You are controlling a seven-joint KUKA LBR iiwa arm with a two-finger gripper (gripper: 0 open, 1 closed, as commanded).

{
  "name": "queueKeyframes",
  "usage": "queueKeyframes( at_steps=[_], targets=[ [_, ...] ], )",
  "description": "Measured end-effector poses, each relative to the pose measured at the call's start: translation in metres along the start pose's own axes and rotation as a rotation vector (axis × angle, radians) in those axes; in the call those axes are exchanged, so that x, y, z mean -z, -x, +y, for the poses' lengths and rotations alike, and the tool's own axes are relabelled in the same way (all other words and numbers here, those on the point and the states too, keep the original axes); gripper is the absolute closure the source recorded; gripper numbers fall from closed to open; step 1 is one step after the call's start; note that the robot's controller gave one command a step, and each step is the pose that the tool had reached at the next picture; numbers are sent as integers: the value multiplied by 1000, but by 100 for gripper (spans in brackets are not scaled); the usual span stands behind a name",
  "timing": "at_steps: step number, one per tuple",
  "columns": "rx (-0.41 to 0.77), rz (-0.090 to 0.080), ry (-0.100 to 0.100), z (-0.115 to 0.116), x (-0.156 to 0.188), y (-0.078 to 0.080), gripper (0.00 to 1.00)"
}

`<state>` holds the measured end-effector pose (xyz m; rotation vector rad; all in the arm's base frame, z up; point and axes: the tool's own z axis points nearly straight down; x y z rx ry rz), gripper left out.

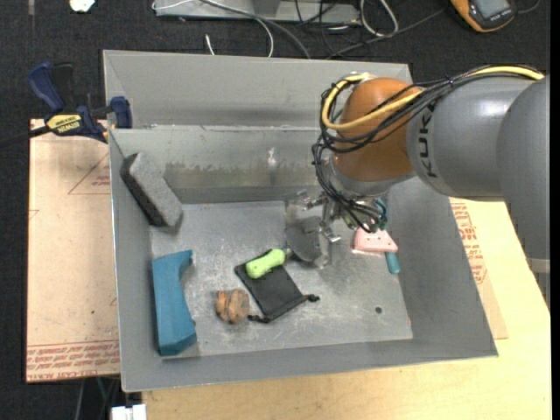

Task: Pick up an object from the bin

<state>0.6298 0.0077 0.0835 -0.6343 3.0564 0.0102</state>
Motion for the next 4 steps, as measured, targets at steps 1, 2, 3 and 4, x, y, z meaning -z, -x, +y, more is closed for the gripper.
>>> queueKeyframes(
  at_steps=[1,2,3,4],
  targets=[
    [87,-9,-1,-24,-10,11,100],
    [89,-10,-3,-22,-10,13,100],
    [78,-6,1,-24,52,11,100],
    [171,-12,-2,-33,119,-1,100]
  ],
)
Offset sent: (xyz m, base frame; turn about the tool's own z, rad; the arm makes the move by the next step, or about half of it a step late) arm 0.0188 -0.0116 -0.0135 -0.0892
